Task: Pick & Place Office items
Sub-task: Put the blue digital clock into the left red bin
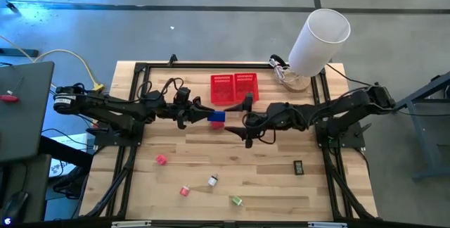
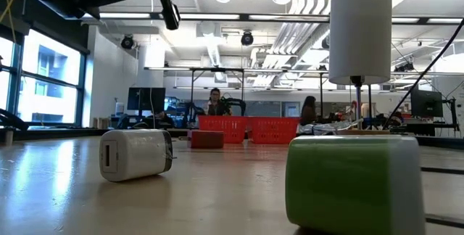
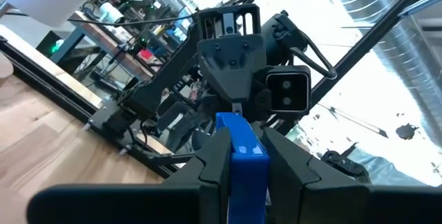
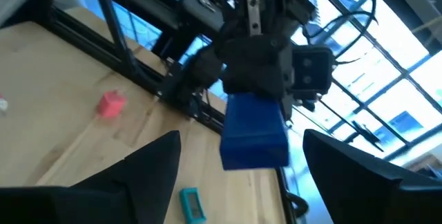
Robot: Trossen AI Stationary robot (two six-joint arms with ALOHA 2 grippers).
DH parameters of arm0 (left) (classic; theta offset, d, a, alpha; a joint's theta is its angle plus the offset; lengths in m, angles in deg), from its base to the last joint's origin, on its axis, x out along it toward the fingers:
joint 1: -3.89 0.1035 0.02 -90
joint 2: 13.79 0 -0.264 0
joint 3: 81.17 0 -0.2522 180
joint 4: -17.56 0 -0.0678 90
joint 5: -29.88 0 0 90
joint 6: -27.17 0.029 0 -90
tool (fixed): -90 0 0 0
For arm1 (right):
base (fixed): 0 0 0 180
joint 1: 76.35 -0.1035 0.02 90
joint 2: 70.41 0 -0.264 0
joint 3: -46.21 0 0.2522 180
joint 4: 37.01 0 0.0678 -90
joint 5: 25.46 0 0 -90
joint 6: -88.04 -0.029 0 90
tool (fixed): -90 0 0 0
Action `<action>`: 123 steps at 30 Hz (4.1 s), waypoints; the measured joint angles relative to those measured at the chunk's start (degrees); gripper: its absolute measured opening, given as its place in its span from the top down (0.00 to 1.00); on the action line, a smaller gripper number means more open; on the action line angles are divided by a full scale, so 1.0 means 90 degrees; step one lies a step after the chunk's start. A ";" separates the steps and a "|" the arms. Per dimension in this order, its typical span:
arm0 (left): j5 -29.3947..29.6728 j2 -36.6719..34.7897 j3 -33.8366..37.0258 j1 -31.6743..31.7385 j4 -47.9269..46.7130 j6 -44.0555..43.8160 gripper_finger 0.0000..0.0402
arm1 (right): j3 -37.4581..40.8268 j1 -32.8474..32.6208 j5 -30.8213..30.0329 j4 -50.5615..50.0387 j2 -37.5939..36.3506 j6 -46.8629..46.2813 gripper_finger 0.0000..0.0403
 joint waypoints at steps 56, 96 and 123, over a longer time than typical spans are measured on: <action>-0.0066 0.0007 0.0000 0.0000 -0.0093 0.0329 0.81 | -0.0007 0.0038 -0.0356 0.1311 0.0831 0.1231 0.64; 0.0141 0.0002 -0.0002 -0.0330 -0.0301 0.3742 0.45 | -0.0002 -0.0192 -0.0658 0.0630 0.0835 0.0684 0.64; 0.5110 0.0321 -0.0002 -0.2030 -0.2278 0.8182 0.45 | -0.0002 0.0961 0.0432 -0.1800 0.0607 -0.4849 0.64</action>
